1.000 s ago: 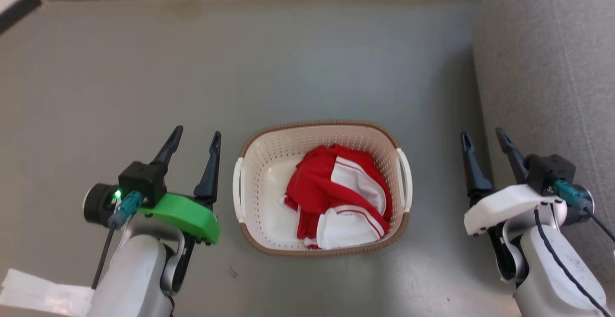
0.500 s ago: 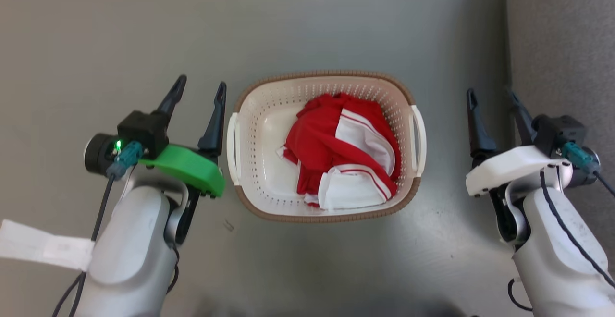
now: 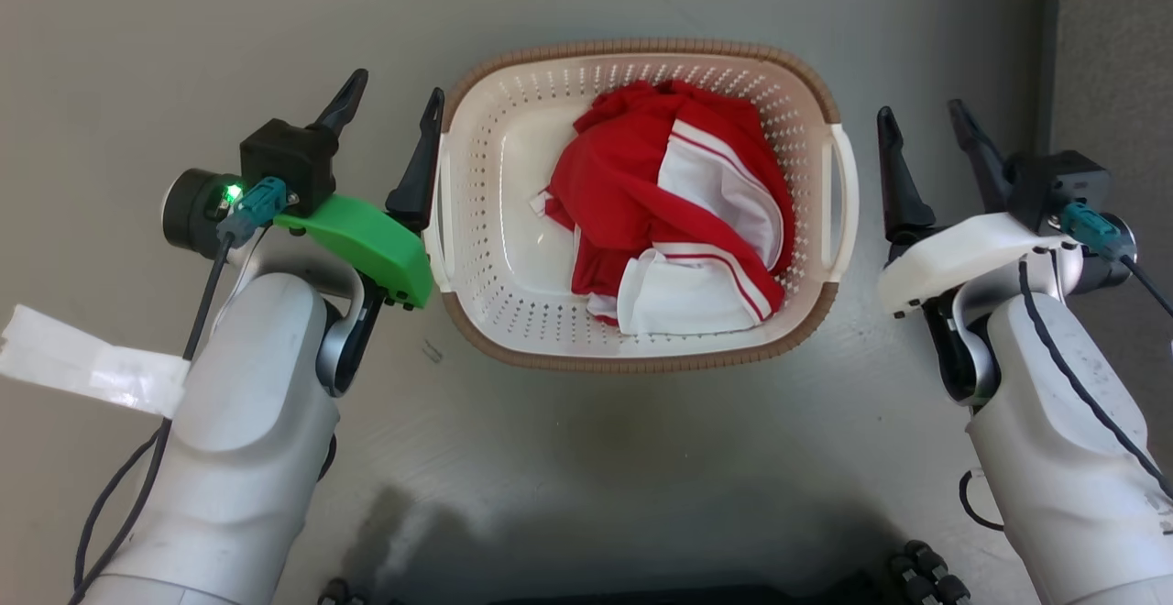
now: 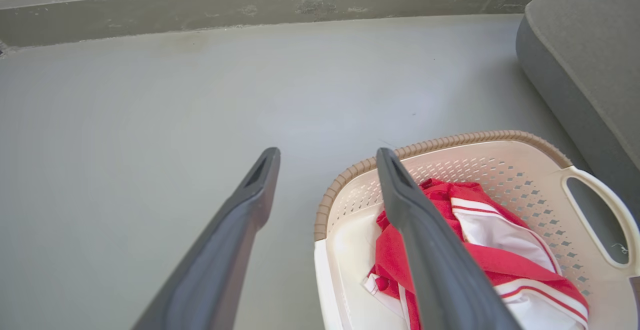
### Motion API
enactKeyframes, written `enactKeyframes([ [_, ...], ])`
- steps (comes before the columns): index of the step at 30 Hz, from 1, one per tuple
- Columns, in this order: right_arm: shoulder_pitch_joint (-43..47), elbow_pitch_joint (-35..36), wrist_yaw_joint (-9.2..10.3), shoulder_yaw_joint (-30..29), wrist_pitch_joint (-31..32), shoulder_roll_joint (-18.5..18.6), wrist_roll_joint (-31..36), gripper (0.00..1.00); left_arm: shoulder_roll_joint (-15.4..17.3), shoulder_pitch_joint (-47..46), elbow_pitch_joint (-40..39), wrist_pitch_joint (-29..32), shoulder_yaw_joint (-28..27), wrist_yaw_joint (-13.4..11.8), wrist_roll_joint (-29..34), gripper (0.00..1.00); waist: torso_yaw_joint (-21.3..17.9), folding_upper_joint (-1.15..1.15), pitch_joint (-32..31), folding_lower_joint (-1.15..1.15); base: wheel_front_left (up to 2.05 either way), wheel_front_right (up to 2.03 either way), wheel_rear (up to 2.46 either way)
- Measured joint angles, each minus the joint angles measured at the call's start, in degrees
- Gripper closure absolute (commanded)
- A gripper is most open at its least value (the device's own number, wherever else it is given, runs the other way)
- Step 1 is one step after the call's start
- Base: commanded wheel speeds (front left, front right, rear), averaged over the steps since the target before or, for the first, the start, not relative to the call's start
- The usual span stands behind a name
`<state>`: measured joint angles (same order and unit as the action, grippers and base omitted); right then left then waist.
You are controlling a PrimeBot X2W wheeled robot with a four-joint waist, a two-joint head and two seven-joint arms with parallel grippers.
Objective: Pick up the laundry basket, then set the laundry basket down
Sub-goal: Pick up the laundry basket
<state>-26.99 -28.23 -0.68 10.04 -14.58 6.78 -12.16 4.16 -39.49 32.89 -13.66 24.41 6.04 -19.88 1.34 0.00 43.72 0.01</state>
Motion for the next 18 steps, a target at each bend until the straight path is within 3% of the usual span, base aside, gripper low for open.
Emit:
enactKeyframes([
  [18, -2.06, -7.83, -1.82, 1.35, 0.00, -1.85, 0.00, 0.00, -1.35, -3.13, 13.21, 0.83, 3.69, 1.03, -0.97, 0.00, -0.36, 0.00, 5.86, -0.01, 0.00, 0.00, 0.00],
])
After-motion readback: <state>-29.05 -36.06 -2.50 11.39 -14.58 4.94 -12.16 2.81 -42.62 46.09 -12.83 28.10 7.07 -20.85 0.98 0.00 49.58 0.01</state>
